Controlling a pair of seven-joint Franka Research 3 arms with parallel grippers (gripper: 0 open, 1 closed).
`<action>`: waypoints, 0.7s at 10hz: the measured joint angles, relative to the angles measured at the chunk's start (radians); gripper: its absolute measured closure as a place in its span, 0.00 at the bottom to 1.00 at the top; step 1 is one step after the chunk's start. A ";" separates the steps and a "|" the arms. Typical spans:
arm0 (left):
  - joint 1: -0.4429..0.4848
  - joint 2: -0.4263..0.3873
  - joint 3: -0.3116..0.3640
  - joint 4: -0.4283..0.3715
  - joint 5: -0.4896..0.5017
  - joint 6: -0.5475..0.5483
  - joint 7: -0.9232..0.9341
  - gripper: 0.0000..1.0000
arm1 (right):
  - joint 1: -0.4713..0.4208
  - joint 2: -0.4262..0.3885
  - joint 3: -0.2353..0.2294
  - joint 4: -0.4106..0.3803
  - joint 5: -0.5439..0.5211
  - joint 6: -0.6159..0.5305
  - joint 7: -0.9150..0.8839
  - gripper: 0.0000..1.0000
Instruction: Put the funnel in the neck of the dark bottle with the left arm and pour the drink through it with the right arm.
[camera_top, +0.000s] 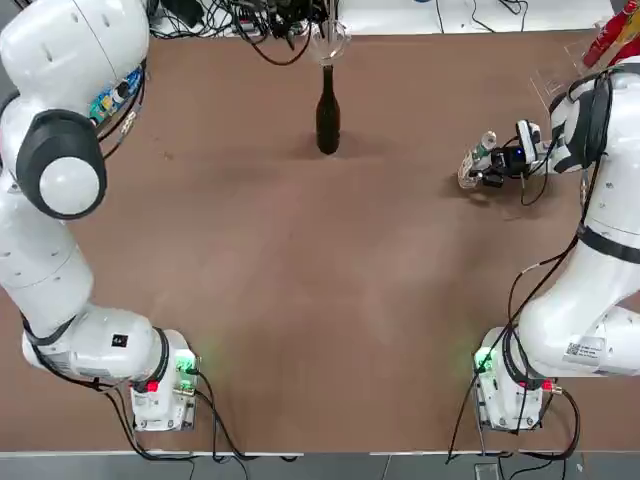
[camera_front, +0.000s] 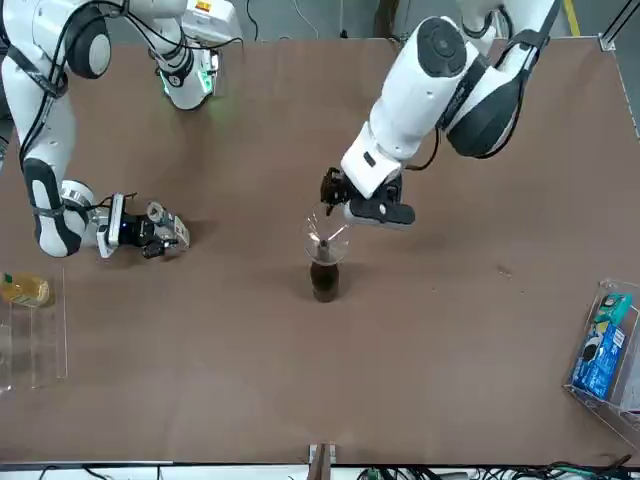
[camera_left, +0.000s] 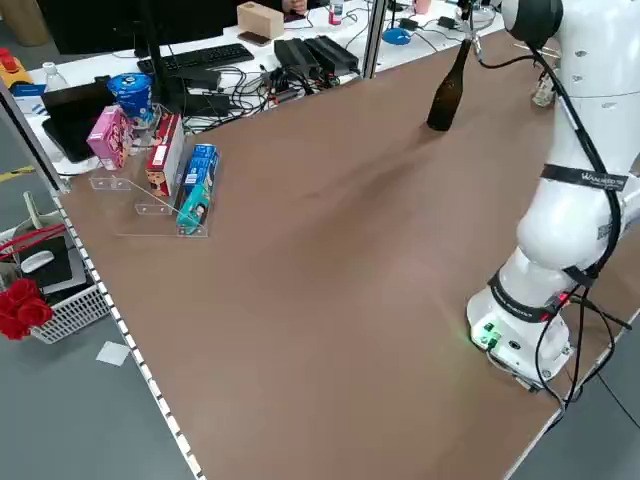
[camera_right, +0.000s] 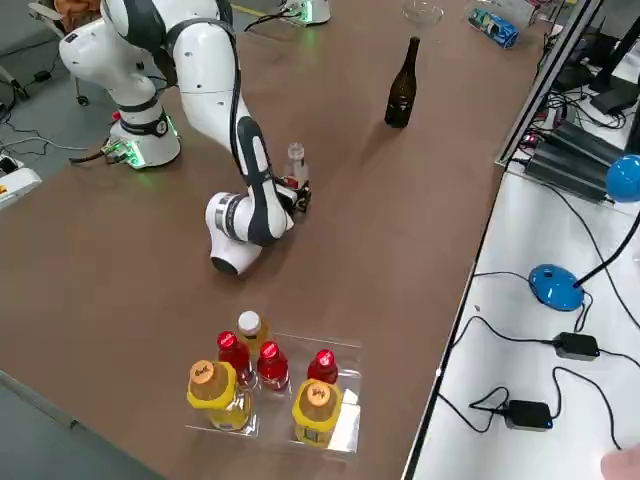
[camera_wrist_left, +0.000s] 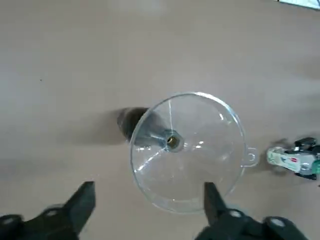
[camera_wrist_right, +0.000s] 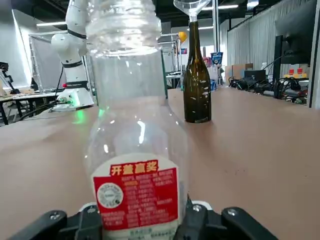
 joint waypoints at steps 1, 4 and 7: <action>-0.003 -0.005 0.048 0.006 -0.039 0.000 0.001 0.00 | 0.000 0.000 -0.002 0.000 0.000 -0.002 0.003 0.58; -0.002 -0.022 0.214 0.017 -0.204 -0.009 0.117 0.00 | 0.000 0.000 -0.011 0.000 0.000 -0.014 0.034 0.58; 0.004 -0.031 0.336 0.015 -0.373 -0.133 0.243 0.00 | 0.004 -0.015 -0.030 0.005 -0.001 -0.025 0.078 0.58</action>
